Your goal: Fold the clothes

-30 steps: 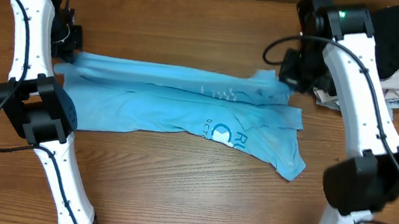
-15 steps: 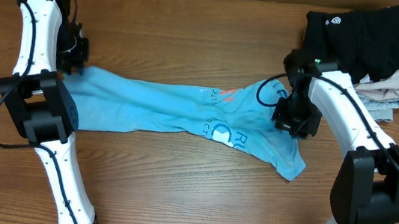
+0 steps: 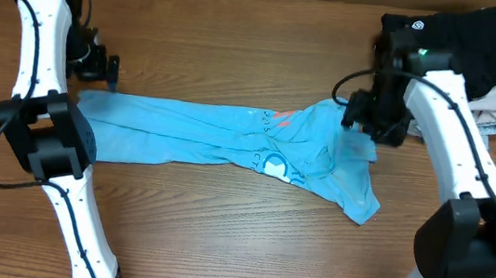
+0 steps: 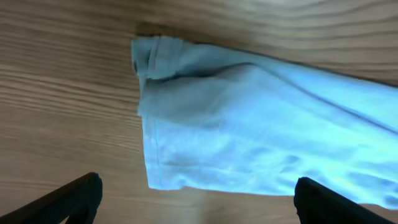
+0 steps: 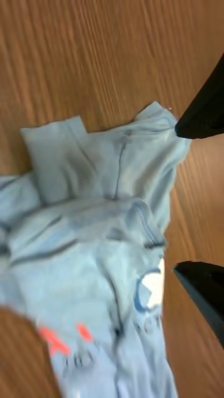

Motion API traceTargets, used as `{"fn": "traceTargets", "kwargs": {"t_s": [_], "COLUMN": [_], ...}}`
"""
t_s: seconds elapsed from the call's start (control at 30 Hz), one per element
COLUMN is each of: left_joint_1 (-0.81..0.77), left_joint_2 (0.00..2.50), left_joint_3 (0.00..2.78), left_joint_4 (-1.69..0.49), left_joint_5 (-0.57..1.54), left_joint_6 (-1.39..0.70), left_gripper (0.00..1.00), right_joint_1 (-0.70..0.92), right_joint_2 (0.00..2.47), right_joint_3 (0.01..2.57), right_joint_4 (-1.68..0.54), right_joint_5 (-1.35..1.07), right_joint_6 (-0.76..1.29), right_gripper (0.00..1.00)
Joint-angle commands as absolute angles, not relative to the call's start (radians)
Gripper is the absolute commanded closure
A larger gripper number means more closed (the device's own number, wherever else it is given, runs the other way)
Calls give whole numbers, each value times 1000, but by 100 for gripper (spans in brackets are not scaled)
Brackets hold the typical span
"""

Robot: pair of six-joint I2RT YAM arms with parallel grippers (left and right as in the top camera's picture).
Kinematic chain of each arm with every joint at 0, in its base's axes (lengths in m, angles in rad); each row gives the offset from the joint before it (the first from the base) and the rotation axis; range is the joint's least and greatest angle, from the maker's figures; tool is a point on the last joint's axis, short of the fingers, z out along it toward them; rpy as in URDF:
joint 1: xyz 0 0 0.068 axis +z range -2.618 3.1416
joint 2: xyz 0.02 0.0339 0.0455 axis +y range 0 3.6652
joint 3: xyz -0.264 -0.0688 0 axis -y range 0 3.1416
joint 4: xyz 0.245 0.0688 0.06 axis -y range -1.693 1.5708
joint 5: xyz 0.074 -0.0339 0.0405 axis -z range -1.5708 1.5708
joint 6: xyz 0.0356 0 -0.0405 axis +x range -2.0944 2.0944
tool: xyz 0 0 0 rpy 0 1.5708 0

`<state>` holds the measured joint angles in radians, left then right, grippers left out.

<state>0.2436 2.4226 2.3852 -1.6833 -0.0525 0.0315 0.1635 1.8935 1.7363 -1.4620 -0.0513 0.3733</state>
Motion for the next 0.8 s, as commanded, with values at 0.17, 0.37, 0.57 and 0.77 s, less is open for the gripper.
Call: {"fn": "traceTargets", "kwargs": {"t_s": [0.17,0.37,0.57,0.77], "left_joint_1": [247,247,255,312], "left_joint_2": [2098,1901,1889,1889], "left_joint_3": [2421,2362,2151,1809], "left_joint_4": [-1690,-1690,-1633,-1345], "left_joint_5": [41,-11,-41,-17], "left_joint_6": [4,-62,-69,-52], "left_gripper": [0,0,0,0], "right_joint_1": [173,269,322,325], "right_joint_2": [1736,1573,1571,1573], "right_joint_3": [1897,1897,1847,1724], "right_joint_4": [-1532,-1567,-1551,-1470], "right_joint_5": [-91,-16,10,9], "right_joint_6": [345,398,399,397], "right_gripper": [35,31,27,20]}}
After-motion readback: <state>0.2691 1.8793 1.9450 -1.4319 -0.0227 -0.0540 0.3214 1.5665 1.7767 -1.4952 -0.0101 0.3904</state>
